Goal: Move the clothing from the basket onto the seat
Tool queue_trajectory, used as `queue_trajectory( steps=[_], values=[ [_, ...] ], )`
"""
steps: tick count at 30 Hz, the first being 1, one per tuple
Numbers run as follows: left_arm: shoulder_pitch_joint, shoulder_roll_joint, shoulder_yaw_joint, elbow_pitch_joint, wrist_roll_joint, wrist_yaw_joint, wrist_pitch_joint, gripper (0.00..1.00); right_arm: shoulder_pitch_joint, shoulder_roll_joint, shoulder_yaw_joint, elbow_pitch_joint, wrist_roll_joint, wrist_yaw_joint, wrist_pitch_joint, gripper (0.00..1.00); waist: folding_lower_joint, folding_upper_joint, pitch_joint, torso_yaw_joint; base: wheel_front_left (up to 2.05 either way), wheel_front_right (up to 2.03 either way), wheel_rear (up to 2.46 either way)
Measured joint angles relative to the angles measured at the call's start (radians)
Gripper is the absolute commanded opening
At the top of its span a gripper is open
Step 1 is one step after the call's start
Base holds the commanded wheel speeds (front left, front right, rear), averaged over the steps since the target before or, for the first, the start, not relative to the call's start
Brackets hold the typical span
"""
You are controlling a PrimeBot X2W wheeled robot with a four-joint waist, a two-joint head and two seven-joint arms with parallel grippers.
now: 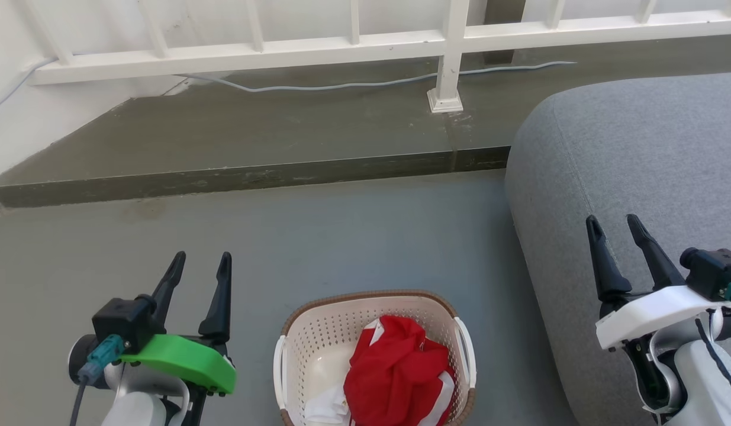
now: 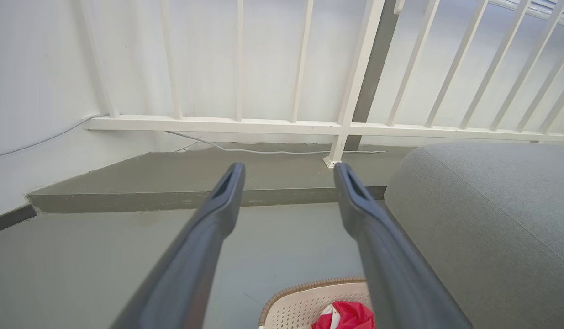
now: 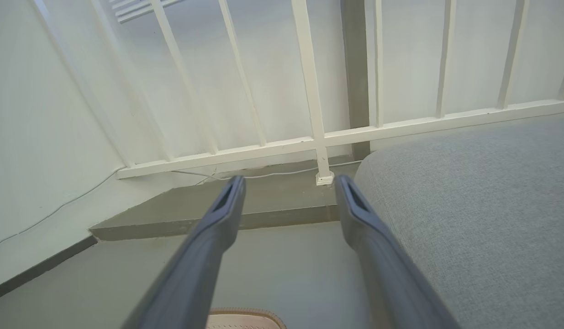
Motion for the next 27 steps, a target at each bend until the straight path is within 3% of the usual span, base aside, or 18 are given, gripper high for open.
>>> queue_trajectory(
  steps=[14,27],
  values=[
    [0.000,-0.018,-0.007,0.046,0.107,0.041,-0.049,1.00,-0.001,-0.001,0.009,0.000,-0.139,-0.001,-0.049,1.00,0.0000,0.0000,0.002,-0.002,0.00,0.00,0.00],
    [0.000,-0.021,-0.005,0.068,0.117,0.045,-0.051,1.00,-0.001,0.010,0.003,0.026,-0.138,0.002,-0.052,1.00,0.0000,0.0000,0.004,0.001,0.00,0.00,0.00]
  ],
)
